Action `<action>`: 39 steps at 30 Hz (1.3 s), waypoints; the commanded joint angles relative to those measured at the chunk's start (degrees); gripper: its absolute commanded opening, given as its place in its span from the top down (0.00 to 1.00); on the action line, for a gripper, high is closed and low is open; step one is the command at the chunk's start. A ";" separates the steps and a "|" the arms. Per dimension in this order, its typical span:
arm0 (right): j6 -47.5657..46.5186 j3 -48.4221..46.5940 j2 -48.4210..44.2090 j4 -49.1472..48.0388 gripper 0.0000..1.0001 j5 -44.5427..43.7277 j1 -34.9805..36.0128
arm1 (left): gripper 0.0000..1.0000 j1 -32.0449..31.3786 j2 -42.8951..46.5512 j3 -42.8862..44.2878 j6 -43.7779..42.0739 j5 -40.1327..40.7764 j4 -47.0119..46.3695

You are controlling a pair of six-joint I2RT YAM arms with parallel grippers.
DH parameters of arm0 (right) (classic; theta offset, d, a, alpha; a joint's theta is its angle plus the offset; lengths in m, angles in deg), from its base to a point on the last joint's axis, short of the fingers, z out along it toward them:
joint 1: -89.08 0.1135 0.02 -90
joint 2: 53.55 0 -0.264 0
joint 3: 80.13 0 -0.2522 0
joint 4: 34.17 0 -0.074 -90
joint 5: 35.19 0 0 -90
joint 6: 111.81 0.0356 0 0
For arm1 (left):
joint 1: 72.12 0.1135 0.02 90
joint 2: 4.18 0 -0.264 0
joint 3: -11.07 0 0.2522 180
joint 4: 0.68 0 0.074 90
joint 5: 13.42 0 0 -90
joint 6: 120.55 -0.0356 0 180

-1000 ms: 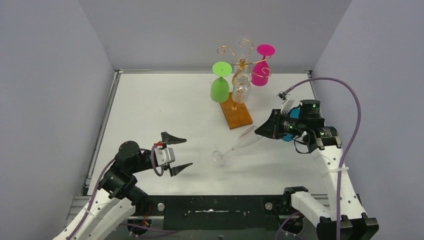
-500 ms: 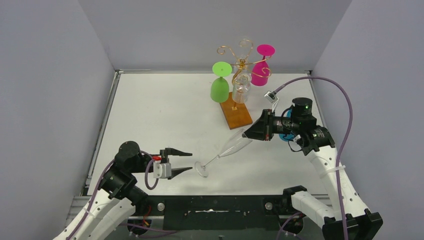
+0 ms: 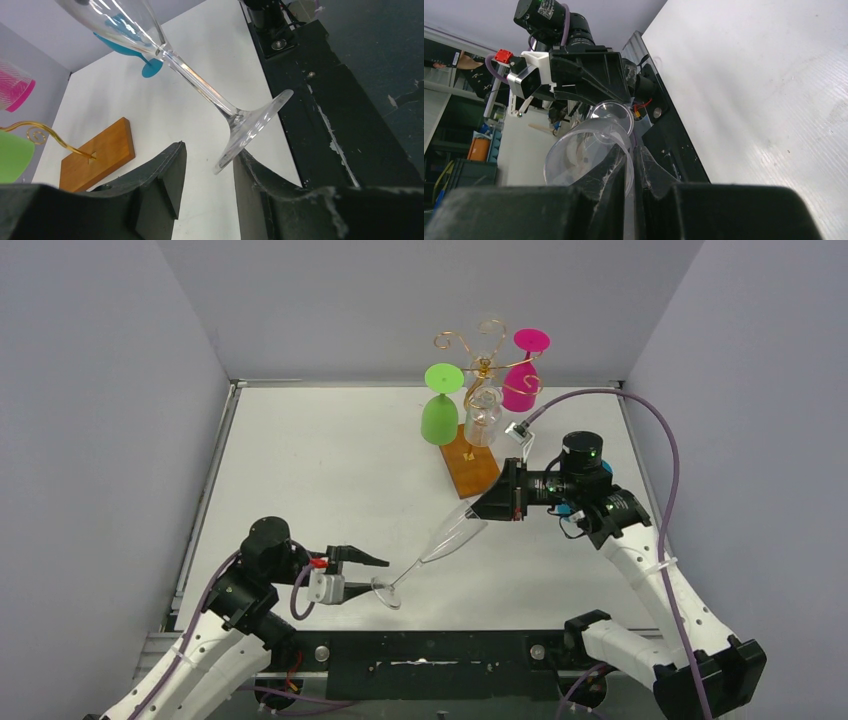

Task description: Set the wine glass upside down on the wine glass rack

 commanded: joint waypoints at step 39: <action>-11.44 -1.26 -3.55 3.54 0.34 -13.01 -0.34 | 1.00 0.02 2.59 -2.19 15.01 -2.07 -11.69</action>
